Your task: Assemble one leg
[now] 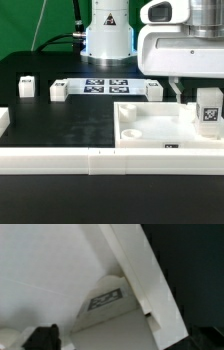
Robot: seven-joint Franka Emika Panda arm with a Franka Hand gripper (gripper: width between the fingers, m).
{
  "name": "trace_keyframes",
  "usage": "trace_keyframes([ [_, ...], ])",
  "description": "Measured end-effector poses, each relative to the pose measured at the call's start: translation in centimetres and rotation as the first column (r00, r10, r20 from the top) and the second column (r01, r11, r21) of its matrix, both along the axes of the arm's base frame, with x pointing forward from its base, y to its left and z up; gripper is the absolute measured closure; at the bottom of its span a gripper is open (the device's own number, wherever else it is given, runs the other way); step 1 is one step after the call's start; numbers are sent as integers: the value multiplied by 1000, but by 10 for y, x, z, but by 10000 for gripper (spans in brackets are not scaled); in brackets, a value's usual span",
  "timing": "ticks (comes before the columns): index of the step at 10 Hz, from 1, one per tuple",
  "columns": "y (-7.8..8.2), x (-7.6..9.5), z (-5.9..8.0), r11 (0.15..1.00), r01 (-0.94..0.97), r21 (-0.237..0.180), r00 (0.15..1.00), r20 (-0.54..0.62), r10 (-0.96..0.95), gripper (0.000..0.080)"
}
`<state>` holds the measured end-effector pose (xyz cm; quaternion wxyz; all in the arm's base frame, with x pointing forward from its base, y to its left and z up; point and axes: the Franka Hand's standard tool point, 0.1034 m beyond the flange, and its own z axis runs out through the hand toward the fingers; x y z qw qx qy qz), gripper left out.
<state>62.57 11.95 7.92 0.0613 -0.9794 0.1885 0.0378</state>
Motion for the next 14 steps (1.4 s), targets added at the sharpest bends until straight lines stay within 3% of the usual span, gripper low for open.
trace_keyframes([
  [4,0,1,0,948,-318,-5,947,55,317,150],
  [5,0,1,0,946,-323,-5,945,56,323,150],
  [6,0,1,0,947,-321,-5,945,55,321,273],
  [7,0,1,0,947,-321,-5,945,55,321,273],
  [9,-3,1,-1,948,-320,-8,946,54,320,507],
  [12,-3,2,-1,960,-278,-7,959,49,278,507],
  [14,-4,1,-1,992,-124,1,992,33,124,507],
])
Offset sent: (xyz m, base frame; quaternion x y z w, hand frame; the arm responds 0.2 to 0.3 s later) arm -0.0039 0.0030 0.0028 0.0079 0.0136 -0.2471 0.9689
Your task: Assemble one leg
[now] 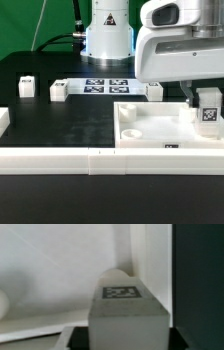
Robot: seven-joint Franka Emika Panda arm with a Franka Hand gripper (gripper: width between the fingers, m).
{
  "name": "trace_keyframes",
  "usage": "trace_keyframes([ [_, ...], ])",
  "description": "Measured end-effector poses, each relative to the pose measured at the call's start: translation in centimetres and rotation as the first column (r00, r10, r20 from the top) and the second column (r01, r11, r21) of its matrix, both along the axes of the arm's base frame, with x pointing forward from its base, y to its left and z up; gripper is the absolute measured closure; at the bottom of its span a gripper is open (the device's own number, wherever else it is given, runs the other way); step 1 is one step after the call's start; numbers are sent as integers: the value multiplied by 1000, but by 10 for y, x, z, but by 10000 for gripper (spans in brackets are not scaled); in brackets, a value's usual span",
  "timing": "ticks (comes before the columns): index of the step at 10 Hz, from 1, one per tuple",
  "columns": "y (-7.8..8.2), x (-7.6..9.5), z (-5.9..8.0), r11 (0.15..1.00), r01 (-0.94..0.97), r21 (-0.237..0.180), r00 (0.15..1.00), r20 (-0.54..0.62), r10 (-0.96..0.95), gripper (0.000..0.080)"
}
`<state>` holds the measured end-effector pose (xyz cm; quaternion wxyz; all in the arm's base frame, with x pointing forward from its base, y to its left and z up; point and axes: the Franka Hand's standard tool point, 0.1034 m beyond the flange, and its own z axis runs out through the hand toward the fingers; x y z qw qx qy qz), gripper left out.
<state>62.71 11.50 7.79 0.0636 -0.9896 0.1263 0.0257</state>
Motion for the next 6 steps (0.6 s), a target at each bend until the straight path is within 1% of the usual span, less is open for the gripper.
trace_keyframes([
  [1,-1,0,0,987,161,-7,987,-21,-161,507],
  [2,-1,0,0,957,289,-17,956,-37,-290,506],
  [3,-1,0,0,927,374,-26,926,-46,-375,506],
  [5,-1,-1,-1,831,555,-45,828,-66,-557,506],
  [6,-1,-1,-1,740,669,-62,736,-76,-672,506],
])
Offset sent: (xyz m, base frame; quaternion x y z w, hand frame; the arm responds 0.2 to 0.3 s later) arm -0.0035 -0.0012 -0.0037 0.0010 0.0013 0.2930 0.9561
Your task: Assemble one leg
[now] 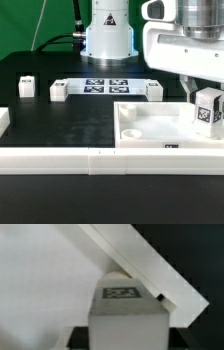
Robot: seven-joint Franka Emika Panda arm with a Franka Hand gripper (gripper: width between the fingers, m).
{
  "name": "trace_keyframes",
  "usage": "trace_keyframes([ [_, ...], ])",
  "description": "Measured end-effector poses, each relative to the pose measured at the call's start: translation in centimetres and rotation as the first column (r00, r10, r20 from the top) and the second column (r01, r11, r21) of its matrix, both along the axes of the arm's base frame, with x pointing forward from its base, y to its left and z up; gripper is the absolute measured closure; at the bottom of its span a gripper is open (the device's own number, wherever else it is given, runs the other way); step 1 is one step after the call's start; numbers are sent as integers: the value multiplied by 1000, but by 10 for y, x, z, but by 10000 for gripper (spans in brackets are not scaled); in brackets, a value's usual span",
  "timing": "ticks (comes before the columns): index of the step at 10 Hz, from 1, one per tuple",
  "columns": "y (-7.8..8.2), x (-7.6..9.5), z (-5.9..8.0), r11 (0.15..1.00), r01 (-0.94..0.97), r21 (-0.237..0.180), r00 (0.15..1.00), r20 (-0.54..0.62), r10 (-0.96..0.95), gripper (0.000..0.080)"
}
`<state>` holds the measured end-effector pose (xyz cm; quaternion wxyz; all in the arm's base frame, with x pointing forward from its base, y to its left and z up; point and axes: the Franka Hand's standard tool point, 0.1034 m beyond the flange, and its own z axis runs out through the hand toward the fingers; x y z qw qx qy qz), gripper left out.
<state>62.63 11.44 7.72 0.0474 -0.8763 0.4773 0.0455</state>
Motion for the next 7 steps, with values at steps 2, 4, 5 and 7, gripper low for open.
trace_keyframes([
  [2,0,0,0,981,193,-9,981,-21,-193,506],
  [4,0,1,0,920,392,-19,919,-36,-393,506],
  [5,1,1,0,878,478,-28,877,-45,-478,506],
  [7,1,1,0,817,576,-32,815,-59,-577,506],
])
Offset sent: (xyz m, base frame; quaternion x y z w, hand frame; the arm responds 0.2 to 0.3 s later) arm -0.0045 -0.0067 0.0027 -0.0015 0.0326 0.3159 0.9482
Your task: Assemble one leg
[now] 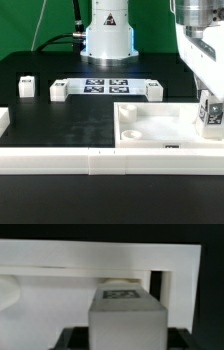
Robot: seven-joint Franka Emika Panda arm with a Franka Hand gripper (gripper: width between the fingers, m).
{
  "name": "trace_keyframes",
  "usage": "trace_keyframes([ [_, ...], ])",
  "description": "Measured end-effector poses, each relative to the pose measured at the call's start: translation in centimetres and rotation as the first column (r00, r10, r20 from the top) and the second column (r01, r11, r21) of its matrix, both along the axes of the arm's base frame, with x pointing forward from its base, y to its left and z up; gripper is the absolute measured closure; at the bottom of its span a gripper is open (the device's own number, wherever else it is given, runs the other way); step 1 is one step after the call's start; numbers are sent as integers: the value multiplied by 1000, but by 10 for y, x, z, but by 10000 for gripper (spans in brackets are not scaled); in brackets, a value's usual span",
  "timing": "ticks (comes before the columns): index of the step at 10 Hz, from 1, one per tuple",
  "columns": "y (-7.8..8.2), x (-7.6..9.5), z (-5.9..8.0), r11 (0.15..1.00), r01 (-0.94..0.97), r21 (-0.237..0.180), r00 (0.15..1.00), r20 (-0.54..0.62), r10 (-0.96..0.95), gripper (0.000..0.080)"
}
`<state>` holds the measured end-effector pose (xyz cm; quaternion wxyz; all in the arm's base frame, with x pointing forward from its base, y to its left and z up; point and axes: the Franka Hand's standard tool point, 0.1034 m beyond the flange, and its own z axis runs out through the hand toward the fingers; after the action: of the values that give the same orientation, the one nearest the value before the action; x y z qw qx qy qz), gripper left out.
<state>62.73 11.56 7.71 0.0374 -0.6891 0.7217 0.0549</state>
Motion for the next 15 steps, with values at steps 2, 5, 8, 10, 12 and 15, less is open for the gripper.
trace_keyframes([
  [2,0,0,0,994,114,6,993,-15,-113,506],
  [5,2,0,0,994,112,11,994,-15,-112,505],
  [8,3,-1,1,990,-142,20,990,11,142,181],
  [10,6,-3,0,942,-336,22,942,32,335,159],
  [12,8,-3,1,845,-535,7,843,59,534,151],
  [15,11,0,3,620,-783,-51,617,68,784,150],
])
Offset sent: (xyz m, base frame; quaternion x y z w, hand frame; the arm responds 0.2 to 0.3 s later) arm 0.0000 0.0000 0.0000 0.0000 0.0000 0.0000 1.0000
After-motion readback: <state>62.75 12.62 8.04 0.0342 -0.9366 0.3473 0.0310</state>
